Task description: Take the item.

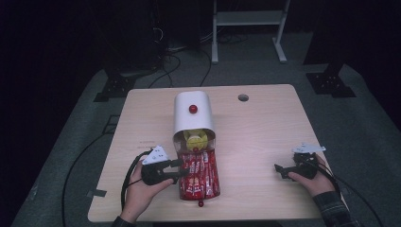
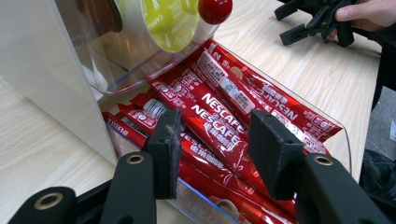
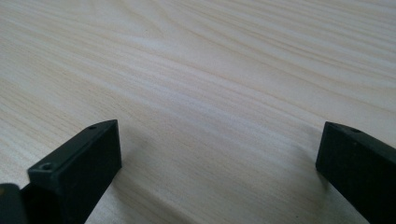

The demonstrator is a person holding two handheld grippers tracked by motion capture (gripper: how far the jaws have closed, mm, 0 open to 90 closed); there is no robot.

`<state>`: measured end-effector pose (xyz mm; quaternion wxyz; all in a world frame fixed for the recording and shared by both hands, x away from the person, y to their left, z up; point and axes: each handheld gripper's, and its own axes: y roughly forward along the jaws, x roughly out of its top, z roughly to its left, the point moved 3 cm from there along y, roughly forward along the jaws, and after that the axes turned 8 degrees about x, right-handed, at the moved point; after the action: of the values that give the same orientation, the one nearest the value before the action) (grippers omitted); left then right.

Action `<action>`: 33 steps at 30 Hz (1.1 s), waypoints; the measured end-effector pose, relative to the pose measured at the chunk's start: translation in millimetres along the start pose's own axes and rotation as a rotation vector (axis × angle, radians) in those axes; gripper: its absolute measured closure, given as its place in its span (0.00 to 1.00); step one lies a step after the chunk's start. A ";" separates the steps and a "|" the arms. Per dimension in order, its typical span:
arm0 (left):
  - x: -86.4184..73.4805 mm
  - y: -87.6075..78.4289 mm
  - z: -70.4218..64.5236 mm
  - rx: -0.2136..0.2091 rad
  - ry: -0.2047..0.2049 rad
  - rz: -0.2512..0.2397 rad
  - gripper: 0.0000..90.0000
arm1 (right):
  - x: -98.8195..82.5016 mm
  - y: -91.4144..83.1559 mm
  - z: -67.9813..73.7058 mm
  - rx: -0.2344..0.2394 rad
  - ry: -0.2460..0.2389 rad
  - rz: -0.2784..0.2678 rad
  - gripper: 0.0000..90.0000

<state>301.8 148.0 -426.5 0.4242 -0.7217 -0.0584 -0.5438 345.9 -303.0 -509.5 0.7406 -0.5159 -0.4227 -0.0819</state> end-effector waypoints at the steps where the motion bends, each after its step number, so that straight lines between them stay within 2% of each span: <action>1: 0.3 1.6 0.2 0.001 -0.001 0.001 0.60 | 0.0 0.0 0.0 0.000 0.000 0.000 0.00; 7: 0.6 5.1 -1.0 -0.001 0.001 0.007 0.59 | 0.0 0.0 0.0 0.000 0.000 0.000 0.00; 15: 0.2 15.7 -8.6 -0.013 0.031 0.033 0.58 | 0.0 0.0 0.0 0.000 0.000 0.000 0.00; 23: -0.9 19.7 -10.1 -0.011 0.037 0.048 0.58 | 0.0 0.0 0.0 0.000 0.000 0.000 0.00; 33: -1.5 25.1 -13.5 -0.013 0.032 0.062 0.49 | 0.0 0.0 0.0 0.000 0.000 0.000 0.00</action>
<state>305.0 123.6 -440.9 0.4372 -0.7171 -0.0257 -0.5422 345.9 -303.0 -509.5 0.7405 -0.5160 -0.4228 -0.0819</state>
